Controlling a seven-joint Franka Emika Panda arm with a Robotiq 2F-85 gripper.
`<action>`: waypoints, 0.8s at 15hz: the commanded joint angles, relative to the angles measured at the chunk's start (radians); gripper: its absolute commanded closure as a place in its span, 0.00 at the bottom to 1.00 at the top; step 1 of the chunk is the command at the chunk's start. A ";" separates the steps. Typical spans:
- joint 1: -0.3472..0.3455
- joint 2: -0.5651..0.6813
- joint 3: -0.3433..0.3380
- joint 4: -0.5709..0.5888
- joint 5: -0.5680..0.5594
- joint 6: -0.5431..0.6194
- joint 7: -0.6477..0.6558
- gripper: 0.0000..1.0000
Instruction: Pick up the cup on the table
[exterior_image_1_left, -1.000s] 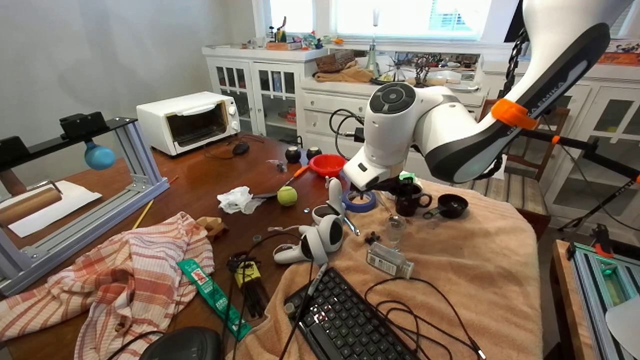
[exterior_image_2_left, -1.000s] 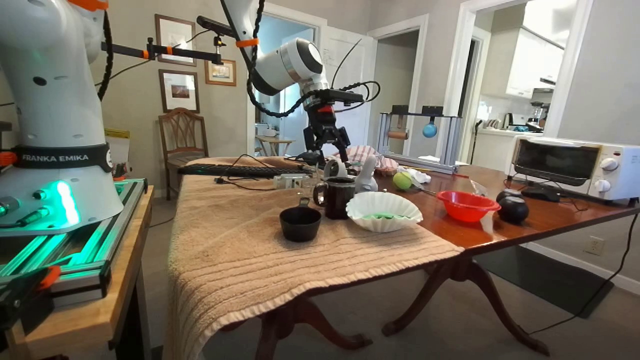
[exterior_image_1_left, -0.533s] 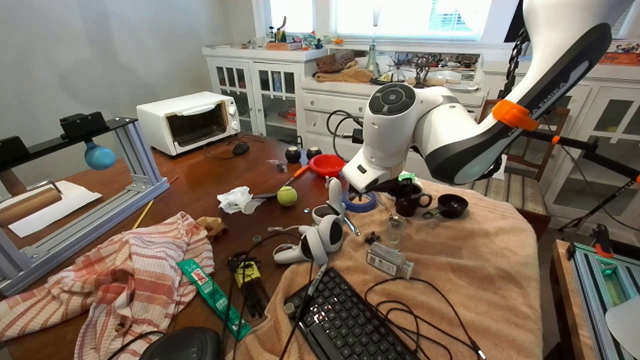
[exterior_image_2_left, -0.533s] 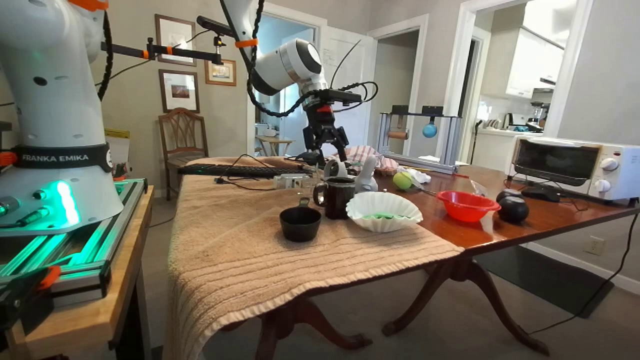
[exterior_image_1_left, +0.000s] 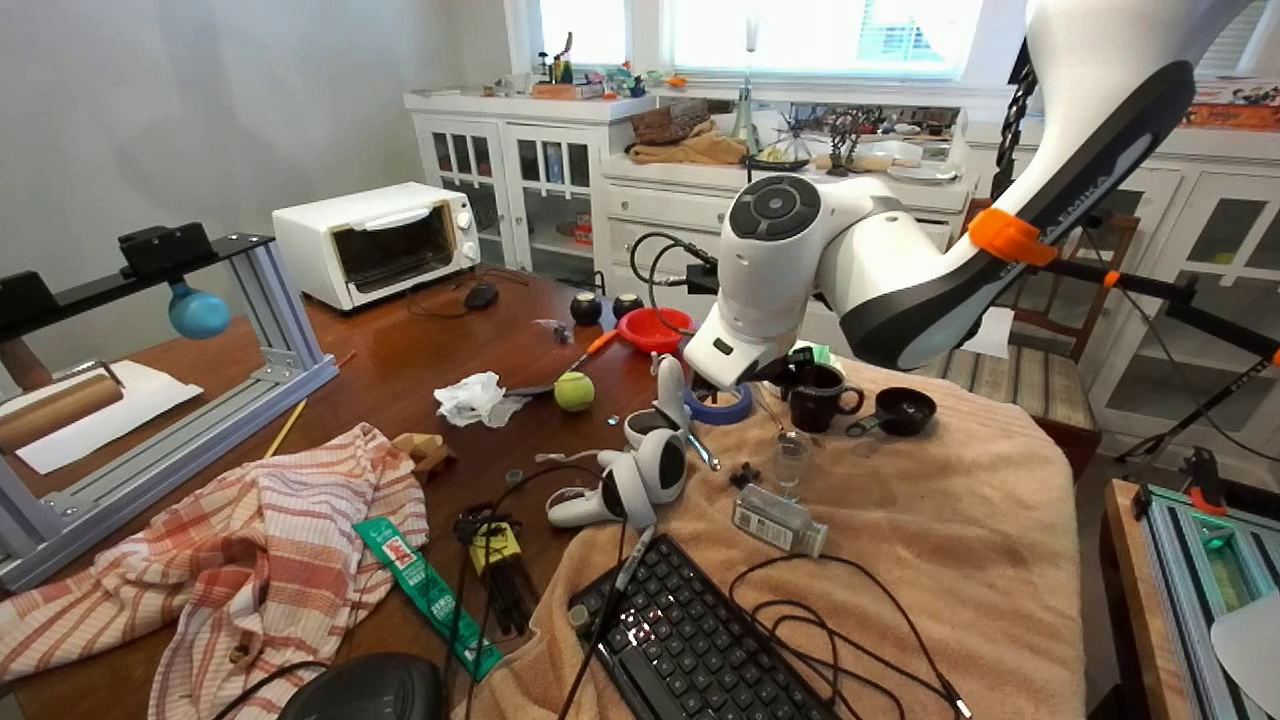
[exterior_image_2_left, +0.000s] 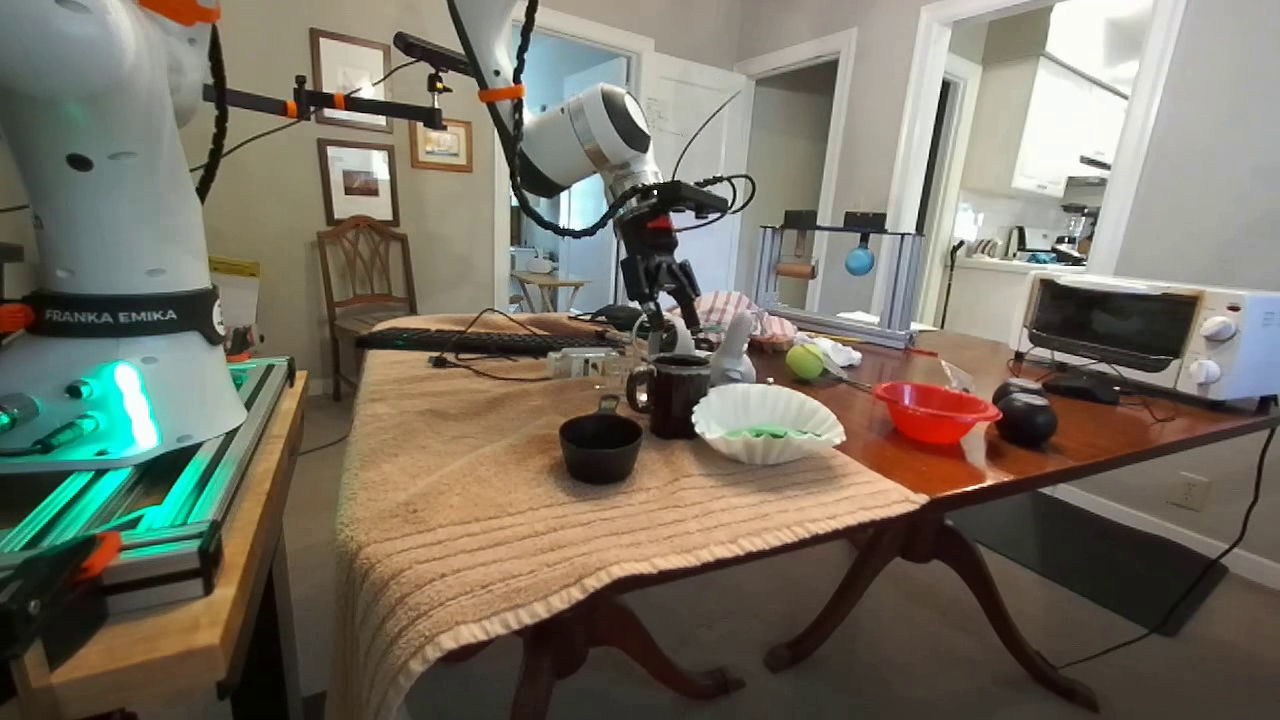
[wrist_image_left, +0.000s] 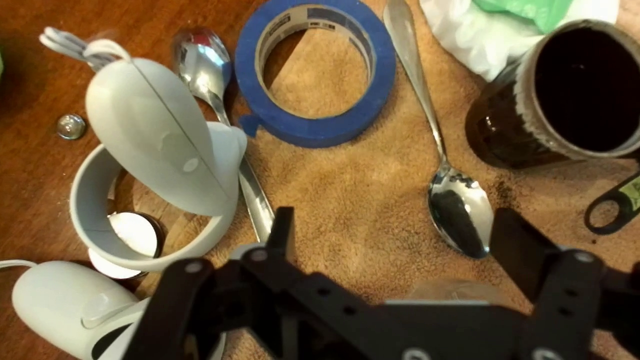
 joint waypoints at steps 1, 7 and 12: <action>-0.022 0.096 0.006 0.079 0.020 0.019 -0.107 0.00; -0.010 0.185 0.033 0.171 0.036 -0.002 -0.229 0.01; 0.005 0.223 0.046 0.199 0.056 -0.009 -0.230 0.15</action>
